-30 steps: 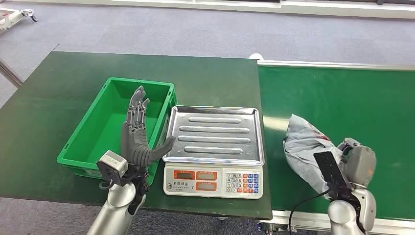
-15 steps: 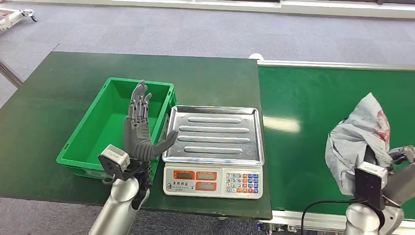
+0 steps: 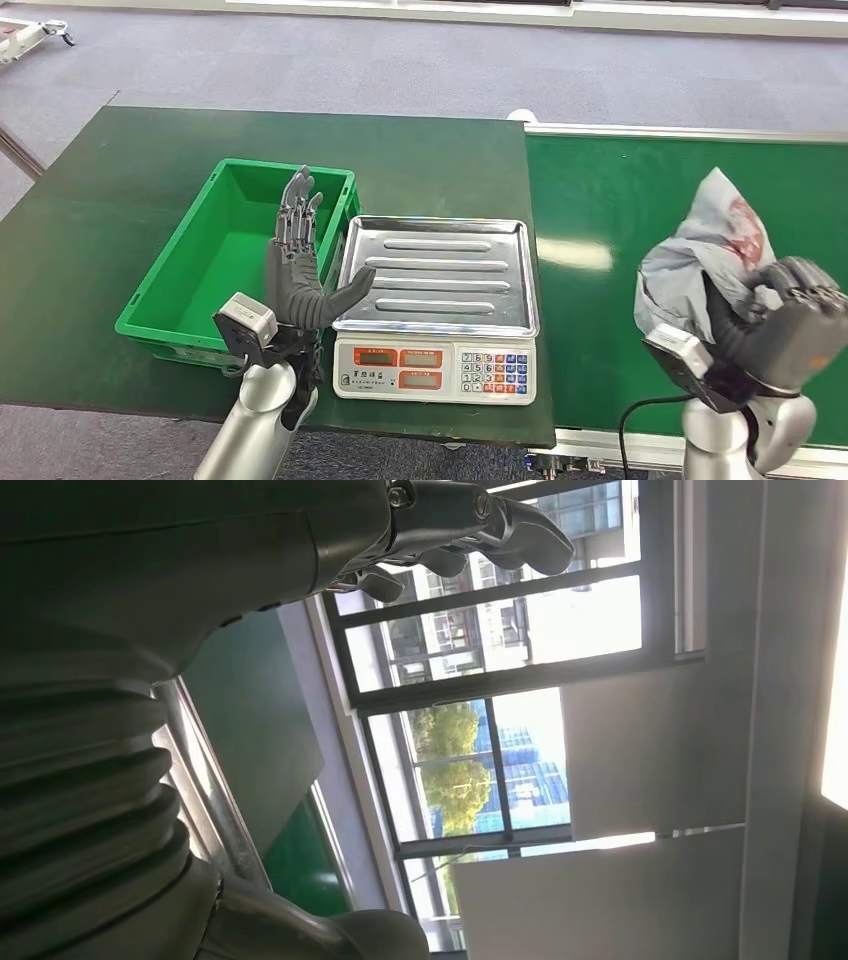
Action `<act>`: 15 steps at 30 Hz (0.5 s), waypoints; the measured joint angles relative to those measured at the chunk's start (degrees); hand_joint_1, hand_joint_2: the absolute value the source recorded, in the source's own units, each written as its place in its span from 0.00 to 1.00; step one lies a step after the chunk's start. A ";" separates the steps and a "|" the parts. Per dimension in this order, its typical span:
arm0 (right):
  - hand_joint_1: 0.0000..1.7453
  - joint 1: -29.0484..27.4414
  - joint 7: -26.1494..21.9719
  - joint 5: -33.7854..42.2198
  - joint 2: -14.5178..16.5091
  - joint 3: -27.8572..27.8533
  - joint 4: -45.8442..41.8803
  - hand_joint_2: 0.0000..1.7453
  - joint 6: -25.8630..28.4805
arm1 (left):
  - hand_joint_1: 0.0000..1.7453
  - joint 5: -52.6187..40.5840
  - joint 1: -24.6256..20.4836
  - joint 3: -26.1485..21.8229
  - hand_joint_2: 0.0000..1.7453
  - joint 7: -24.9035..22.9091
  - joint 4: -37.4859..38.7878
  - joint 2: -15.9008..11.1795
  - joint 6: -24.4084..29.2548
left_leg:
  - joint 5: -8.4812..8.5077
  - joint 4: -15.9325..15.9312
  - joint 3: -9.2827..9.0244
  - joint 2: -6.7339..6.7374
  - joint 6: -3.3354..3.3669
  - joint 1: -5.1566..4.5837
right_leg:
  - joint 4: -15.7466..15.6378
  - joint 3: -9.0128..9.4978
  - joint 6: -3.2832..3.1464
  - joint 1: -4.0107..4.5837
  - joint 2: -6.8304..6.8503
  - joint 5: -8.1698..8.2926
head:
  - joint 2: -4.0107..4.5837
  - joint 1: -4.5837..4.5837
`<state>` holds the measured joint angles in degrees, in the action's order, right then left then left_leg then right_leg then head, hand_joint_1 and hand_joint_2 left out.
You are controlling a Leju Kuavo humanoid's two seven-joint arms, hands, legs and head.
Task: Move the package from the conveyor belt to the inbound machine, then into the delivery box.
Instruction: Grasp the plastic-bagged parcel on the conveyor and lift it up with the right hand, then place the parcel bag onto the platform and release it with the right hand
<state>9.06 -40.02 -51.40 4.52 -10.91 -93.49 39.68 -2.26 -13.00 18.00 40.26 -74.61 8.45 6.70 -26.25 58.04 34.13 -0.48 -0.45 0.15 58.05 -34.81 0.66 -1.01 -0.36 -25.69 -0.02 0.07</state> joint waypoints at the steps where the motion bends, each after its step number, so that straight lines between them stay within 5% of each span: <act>1: 1.00 1.31 0.04 -2.66 -0.33 2.48 0.21 1.00 -0.02 | 0.00 0.08 -0.14 0.11 1.00 0.00 0.30 0.22 -0.23 | 0.02 0.00 -0.02 0.02 -0.01 0.00 | 0.00 0.00 -0.01 0.00 -0.01 0.01 | 0.00 -0.01; 10: 1.00 7.66 0.33 -9.56 -2.98 17.88 3.18 1.00 -0.44 | 0.00 0.40 -0.90 0.63 1.00 0.00 2.21 1.18 -1.19 | 0.08 0.00 0.00 -0.12 -0.01 0.01 | 0.01 0.02 -0.01 0.02 0.06 0.03 | 0.00 -0.01; 15: 1.00 12.05 2.86 -12.66 -4.71 26.73 9.65 1.00 -6.06 | 0.00 0.43 -1.44 1.16 1.00 0.01 2.94 1.63 -1.38 | 0.07 0.01 0.03 -0.10 0.00 0.01 | 0.01 -0.02 0.00 0.01 0.04 0.03 | 0.00 0.00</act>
<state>21.10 -37.16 -64.06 -0.19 15.82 -83.84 33.62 -1.84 -14.44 19.16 40.27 -71.66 10.08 5.32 -26.18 58.04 34.16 -0.58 -0.44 0.16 58.06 -34.84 0.66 -1.01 -0.32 -25.67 -0.02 0.07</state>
